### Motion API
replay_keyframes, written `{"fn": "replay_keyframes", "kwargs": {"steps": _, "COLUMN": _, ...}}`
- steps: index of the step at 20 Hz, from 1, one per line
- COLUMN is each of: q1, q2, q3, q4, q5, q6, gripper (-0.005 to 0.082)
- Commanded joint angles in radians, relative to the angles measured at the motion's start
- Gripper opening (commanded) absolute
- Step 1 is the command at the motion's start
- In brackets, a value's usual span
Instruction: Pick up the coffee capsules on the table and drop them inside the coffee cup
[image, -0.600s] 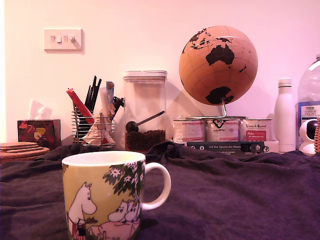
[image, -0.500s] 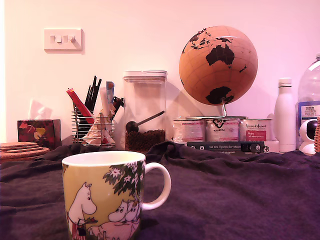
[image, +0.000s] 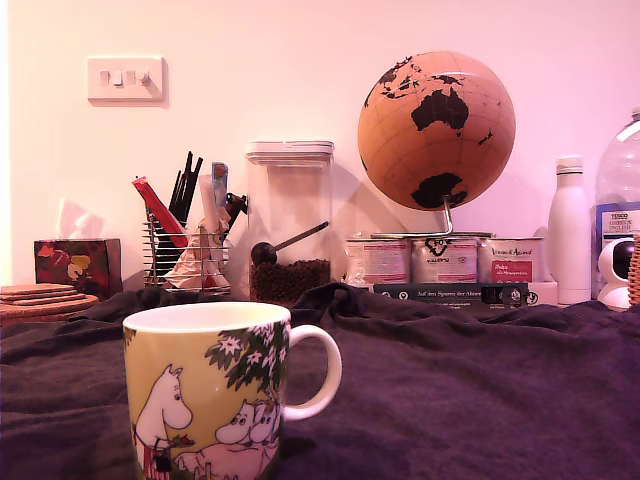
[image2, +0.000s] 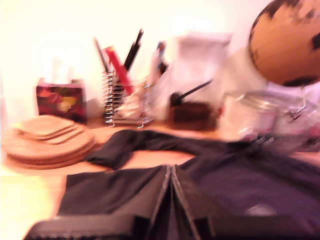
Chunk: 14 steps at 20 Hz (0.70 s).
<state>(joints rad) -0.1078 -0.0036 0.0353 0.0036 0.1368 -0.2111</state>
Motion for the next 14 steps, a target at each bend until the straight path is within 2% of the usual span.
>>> {"fn": "replay_keyframes", "kwargs": {"steps": 1, "q1": 0.000, "q2": -0.010, "q3": -0.018, "q4": 0.017, "q5": 0.027, "q6": -0.011, "gripper": -0.0020}}
{"fn": "replay_keyframes", "kwargs": {"steps": 3, "q1": 0.000, "q2": -0.008, "q3": -0.014, "q4": 0.009, "q5": 0.069, "q6": -0.050, "gripper": -0.0020}}
{"fn": "replay_keyframes", "kwargs": {"steps": 6, "q1": 0.000, "q2": 0.011, "q3": -0.010, "q4": -0.007, "q5": 0.105, "q6": -0.078, "gripper": -0.0020}}
{"fn": "replay_keyframes", "kwargs": {"steps": 11, "q1": 0.000, "q2": 0.116, "q3": 0.028, "q4": -0.005, "q5": 0.142, "q6": -0.067, "gripper": -0.0020}}
{"fn": "replay_keyframes", "kwargs": {"steps": 14, "q1": 0.000, "q2": 0.208, "q3": 0.037, "q4": 0.044, "q5": 0.173, "q6": -0.019, "gripper": -0.0020}}
